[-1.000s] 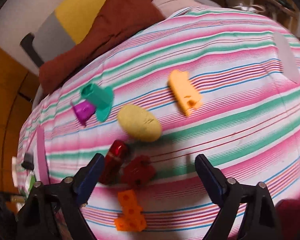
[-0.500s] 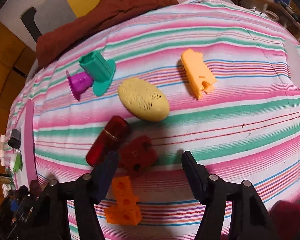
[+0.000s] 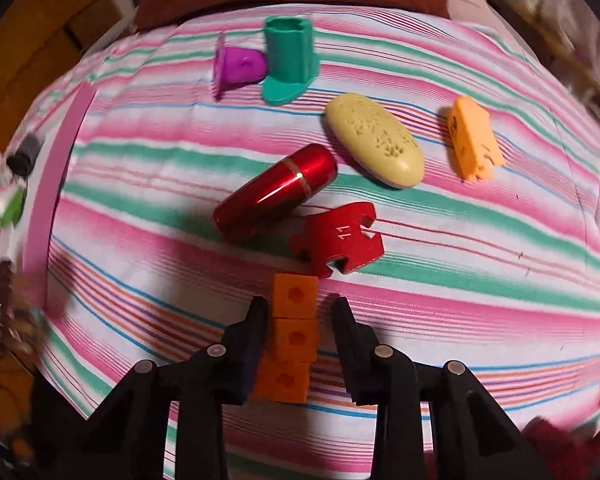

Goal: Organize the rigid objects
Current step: 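Grasp the orange cube stack with the right gripper while the left holds the brown piece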

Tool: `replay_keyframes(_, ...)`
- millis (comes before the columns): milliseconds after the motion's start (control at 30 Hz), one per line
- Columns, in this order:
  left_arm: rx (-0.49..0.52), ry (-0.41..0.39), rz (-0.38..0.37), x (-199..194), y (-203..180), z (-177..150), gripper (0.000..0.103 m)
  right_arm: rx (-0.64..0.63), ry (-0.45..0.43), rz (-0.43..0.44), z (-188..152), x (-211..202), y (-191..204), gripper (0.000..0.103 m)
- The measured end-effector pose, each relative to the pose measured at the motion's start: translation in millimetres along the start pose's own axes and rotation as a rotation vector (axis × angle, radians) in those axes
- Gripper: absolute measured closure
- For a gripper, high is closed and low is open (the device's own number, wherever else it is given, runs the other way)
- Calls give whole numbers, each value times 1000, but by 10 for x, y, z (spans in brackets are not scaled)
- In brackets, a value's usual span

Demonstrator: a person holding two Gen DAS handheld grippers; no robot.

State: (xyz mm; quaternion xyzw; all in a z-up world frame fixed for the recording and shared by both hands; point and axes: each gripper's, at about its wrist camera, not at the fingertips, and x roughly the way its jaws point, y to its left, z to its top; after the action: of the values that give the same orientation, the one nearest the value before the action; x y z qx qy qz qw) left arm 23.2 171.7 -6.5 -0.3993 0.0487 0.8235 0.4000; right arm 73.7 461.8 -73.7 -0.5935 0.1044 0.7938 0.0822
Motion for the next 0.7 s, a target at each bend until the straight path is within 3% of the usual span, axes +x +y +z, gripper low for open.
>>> replay_keyframes(367, -125, -44, 89, -391, 541, -31, 82, -77, -34, -52, -110, -15, 48, 68)
replay_keyframes(700, -219, -51, 206, -677, 1092, -222, 82, -178, -77, -122, -169, -31, 197, 77)
